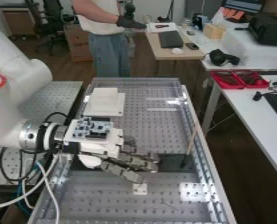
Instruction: Grab the bearing and place it in the white container
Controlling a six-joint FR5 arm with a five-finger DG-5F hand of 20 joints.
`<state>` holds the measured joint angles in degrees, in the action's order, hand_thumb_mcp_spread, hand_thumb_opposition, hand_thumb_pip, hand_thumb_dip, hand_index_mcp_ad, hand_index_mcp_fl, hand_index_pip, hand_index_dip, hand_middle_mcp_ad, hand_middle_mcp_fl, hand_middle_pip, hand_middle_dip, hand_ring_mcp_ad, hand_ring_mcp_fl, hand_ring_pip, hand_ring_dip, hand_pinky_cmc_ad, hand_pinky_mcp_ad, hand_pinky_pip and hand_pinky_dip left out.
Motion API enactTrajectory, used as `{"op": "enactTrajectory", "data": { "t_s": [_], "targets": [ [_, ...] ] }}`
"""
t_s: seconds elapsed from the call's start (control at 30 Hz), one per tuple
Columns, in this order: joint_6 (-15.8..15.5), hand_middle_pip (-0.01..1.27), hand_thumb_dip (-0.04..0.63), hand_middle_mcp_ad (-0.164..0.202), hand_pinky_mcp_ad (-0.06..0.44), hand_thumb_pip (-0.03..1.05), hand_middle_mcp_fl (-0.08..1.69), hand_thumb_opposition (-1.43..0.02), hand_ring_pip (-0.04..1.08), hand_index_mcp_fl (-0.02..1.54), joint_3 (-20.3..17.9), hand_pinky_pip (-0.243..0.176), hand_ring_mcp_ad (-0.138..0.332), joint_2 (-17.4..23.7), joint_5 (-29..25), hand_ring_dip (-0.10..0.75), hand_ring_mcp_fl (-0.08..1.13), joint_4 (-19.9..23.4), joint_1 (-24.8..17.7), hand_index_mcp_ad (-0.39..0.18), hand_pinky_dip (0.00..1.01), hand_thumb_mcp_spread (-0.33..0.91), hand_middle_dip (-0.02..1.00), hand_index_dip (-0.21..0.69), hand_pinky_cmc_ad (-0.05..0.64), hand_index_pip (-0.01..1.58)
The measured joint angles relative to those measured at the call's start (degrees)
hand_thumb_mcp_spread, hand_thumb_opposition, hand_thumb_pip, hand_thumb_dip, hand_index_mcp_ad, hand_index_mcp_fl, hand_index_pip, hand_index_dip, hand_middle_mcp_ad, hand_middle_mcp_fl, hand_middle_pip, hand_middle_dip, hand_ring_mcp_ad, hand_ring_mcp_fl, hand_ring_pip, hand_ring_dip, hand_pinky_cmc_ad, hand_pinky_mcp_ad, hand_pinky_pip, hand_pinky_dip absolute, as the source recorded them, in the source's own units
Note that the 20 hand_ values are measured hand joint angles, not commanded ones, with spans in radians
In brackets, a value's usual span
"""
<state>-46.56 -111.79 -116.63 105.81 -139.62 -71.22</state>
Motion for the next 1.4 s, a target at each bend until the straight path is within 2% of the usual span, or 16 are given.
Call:
{"op": "enactTrajectory", "data": {
  "t_s": [0.23, 0.5, 1.0, 1.4],
  "targets": [
    [-0.76, 0.15, 0.251, 0.075, 0.234, 0.42, 0.01, -0.83, 0.09, 0.05, 0.97, -0.105, 0.126, -0.48, 0.96, -0.007, 0.00, -0.77, 0.58, -0.119, 0.14, 0.52, 0.14, 0.457, 0.347, 1.32],
    [-3.54, 0.15, 0.257, 0.073, 0.234, 0.43, 0.01, -0.83, 0.09, 0.09, 2.18, -0.105, 0.126, -0.95, 2.75, -0.007, 0.00, -2.69, 1.26, -0.119, 0.14, 0.52, 0.14, 0.442, 0.347, 1.32],
    [-5.31, 0.15, 0.269, 0.075, 0.234, 0.43, 0.01, -0.83, 0.09, 0.12, 3.82, -0.105, 0.126, -1.90, 4.66, -0.007, 0.00, -4.02, 1.61, -0.126, 0.14, 0.52, 0.14, 0.426, 0.347, 1.32],
    [-5.51, 0.15, 0.269, 0.075, 0.234, 0.43, 0.01, -0.84, 0.09, 0.15, 4.65, -0.105, 0.126, -2.60, 5.35, -0.007, 0.00, -4.53, 1.78, -0.129, 0.14, 0.52, 0.14, 0.408, 0.347, 1.32]
  ]
}}
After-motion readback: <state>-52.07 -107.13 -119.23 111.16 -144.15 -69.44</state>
